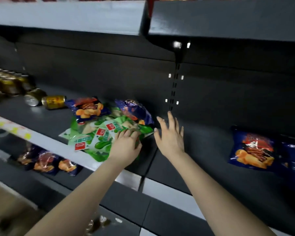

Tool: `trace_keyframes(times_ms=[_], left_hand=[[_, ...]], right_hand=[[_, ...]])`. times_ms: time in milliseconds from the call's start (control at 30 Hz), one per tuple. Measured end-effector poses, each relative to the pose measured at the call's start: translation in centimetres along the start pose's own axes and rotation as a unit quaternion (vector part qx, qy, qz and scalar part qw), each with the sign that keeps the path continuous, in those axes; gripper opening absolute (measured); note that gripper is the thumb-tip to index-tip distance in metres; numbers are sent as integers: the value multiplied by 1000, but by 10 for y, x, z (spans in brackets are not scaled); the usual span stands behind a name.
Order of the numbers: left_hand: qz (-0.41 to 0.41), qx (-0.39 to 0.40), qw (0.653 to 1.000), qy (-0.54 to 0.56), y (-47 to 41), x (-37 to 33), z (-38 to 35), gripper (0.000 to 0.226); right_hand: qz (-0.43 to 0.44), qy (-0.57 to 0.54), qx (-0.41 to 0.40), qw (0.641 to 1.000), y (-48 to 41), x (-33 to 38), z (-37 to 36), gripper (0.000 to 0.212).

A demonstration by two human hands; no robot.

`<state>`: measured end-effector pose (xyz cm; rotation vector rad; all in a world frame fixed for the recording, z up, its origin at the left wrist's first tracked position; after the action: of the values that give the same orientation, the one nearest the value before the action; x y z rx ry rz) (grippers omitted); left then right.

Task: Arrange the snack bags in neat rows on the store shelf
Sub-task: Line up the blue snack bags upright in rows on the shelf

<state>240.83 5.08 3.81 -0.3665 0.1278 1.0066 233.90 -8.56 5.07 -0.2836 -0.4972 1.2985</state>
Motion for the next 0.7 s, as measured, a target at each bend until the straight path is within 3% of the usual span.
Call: trace_keyframes(times_ms=[167,400,500,600,700], left_hand=[[102,44,994,-23,-5,51,-16,60],[110,27,994,3,-7,55,-21,61],[112,15,993,26,-8,56,-20,59],[112,4,993,41,-9,56,-18,59],[112,2,993,41,-10,57,-20,59]], right_hand=[[41,-9,-19,999,-30,36,-16,61],[67,-18,-80,994,-67,55,-22,82],[81,-12,-66,994,-83,60,-26,93],[77,-37,-5,996,-89,59,-42,85],[73,-52,-6,996,-79,56,-52,69]])
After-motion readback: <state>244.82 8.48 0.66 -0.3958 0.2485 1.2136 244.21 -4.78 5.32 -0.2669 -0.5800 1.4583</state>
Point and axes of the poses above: each hand's wrist, its own y-axis away from the middle knuckle, its own z-axis out of the back of the hand, x = y × z, the point moved 6 cm from there along -y, towards the middle knuckle, and after that the axes turned 15 degrees about z, right-handed, at the moved point
